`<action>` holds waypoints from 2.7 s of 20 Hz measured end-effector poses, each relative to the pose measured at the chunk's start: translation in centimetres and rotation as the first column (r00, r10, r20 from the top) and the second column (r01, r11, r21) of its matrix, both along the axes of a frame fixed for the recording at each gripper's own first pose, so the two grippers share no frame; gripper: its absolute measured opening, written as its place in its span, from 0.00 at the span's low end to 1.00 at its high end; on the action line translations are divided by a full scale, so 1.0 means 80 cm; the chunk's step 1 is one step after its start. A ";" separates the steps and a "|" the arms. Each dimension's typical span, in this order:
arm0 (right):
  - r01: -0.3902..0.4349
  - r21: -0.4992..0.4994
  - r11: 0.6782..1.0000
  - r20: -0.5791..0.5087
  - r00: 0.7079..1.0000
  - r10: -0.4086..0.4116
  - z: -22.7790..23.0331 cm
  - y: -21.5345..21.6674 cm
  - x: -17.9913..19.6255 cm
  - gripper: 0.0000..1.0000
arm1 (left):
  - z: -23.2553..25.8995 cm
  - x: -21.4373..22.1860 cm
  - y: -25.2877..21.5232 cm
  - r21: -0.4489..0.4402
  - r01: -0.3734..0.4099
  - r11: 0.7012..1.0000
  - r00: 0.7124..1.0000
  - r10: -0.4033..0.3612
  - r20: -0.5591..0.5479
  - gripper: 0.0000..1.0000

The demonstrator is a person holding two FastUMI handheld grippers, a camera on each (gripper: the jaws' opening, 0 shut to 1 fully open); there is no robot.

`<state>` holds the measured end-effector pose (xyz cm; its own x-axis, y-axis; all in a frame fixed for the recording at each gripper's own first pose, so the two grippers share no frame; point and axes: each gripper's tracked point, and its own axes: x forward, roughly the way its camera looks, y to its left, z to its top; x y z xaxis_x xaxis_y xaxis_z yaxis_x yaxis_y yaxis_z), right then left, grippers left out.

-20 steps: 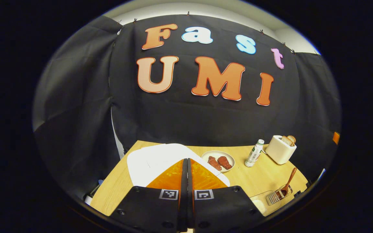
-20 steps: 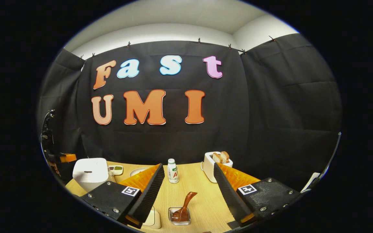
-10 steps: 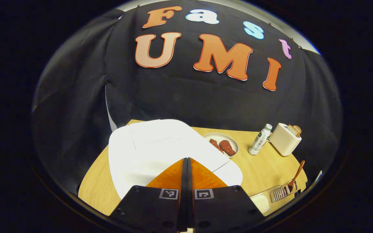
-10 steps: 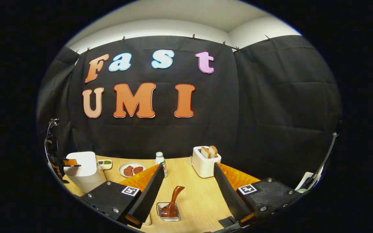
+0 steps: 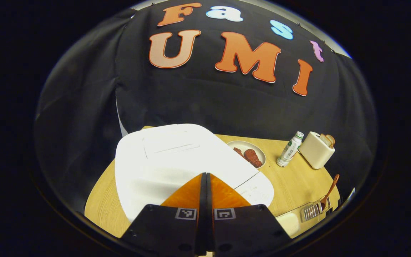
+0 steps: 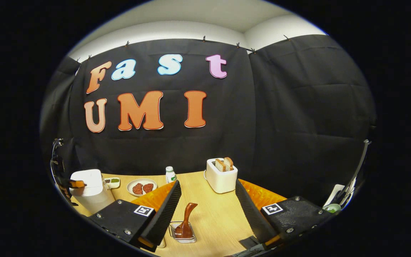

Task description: Close the left gripper, press the button to open the rice cooker; take a wooden spoon from the chopstick holder with the right hand, scoop a spoonful of rice and pour it into the rice cooker, then put the wooden spoon back into the chopstick holder.

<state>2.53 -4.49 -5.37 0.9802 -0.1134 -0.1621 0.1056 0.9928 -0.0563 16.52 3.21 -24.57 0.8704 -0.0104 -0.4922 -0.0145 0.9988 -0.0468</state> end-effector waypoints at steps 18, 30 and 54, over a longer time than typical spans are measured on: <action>-0.048 0.050 0.998 -0.033 0.998 0.049 -0.034 0.011 -0.002 0.95 | 0.229 -0.047 0.007 0.007 -0.055 0.998 0.943 0.050 0.330 0.04; -0.116 0.083 0.990 -0.244 0.961 0.133 -0.156 0.048 0.042 0.95 | 0.336 -0.124 0.032 0.106 -0.149 0.983 0.878 0.082 0.472 0.07; -0.017 0.313 0.950 -0.506 0.843 0.182 -0.304 0.071 0.143 0.42 | 0.282 -0.160 0.131 0.091 -0.315 0.945 0.886 0.258 0.385 0.99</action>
